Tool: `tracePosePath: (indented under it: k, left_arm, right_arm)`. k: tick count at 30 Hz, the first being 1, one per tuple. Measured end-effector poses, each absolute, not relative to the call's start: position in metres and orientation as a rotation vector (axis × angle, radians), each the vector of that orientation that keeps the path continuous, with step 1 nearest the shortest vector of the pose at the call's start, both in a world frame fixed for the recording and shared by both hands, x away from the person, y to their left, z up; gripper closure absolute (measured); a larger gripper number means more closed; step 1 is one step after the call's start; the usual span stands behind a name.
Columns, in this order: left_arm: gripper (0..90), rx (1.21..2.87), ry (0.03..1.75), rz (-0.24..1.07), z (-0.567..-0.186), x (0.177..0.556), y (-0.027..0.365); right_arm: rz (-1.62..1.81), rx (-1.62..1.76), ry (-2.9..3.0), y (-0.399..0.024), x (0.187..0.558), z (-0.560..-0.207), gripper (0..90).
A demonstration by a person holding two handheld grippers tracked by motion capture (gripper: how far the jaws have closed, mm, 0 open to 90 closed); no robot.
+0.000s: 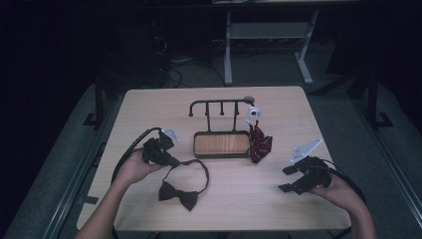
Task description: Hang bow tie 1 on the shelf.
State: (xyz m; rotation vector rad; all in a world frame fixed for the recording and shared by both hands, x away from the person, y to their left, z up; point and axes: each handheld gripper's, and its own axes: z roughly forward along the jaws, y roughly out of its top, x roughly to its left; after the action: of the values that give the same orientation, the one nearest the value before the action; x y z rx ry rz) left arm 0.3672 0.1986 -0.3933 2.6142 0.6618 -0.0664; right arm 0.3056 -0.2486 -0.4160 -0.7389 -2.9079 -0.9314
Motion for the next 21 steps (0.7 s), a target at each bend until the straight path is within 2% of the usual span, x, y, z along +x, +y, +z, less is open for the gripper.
tracePosePath:
  k: [21]
  left_arm:
    - [89.1,2.617,0.598,-0.075,-0.371,0.359,0.202]
  right_arm:
    - [-0.921,-0.748,-2.910,-0.248,0.307,-0.418,32.6]
